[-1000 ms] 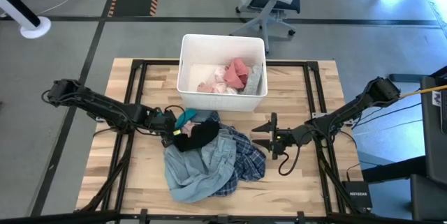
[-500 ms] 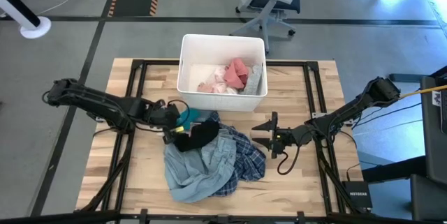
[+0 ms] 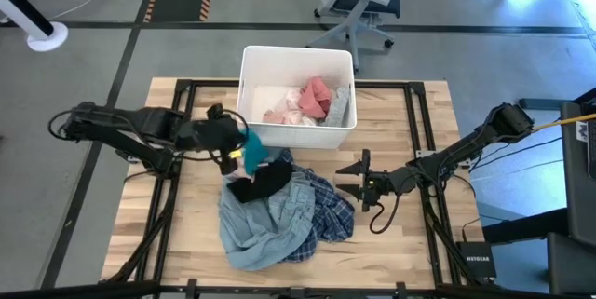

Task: Sort clothes
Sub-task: Put the blue sock into the white laundry bin

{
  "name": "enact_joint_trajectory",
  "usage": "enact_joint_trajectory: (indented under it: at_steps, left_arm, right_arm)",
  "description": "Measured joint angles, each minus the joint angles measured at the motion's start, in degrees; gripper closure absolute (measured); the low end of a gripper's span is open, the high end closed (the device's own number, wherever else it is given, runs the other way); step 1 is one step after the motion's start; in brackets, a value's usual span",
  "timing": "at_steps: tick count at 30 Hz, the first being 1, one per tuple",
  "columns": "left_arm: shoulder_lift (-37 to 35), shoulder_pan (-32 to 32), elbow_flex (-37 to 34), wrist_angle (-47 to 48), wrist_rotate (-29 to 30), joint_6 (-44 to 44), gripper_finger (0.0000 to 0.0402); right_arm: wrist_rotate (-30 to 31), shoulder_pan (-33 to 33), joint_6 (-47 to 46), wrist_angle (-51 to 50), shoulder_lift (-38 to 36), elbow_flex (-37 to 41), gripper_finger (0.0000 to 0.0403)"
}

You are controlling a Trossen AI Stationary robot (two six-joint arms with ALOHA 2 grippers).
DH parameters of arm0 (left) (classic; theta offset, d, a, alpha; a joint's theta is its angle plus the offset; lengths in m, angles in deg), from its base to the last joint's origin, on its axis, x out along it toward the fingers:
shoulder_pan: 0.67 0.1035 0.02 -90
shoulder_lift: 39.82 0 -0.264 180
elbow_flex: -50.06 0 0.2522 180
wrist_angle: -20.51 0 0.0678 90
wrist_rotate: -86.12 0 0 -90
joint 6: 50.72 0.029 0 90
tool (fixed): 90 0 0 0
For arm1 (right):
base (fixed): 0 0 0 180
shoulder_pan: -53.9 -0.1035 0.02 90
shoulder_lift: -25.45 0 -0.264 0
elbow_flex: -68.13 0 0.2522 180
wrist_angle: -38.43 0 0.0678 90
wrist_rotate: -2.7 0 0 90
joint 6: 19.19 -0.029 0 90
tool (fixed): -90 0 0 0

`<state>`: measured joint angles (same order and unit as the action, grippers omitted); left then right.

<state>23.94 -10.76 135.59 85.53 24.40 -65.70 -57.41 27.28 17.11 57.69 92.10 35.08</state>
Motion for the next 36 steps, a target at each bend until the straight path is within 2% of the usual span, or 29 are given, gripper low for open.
enact_joint_trajectory:
  at_steps: [8,14,18,24,32,36]
  left_arm:
    - [0.0,1.0,3.6,-15.9,5.0,14.3,0.0397]
    - [0.0,6.0,3.6,-22.8,8.7,21.5,0.0395]
    - [0.0,10.6,3.6,-23.7,9.3,21.6,0.0395]
    - [0.5,16.4,3.6,-23.0,9.3,17.3,0.0394]
    - [3.6,18.9,3.6,-17.8,3.7,11.3,0.0392]
    - [5.8,19.7,3.6,-15.2,3.6,9.7,0.0367]
  right_arm:
    - [0.0,0.0,0.0,0.0,0.0,0.0,0.0171]
    - [0.0,0.0,0.0,-0.1,0.0,0.0,0.0171]
    - [-0.1,0.0,0.0,-0.2,0.0,0.0,0.0171]
    - [-0.1,0.0,0.0,-0.2,0.0,0.0,0.0171]
    - [-0.1,0.0,0.0,-0.5,0.0,0.0,0.0171]
    - [-0.1,0.0,0.0,-0.6,0.0,0.0,0.0171]
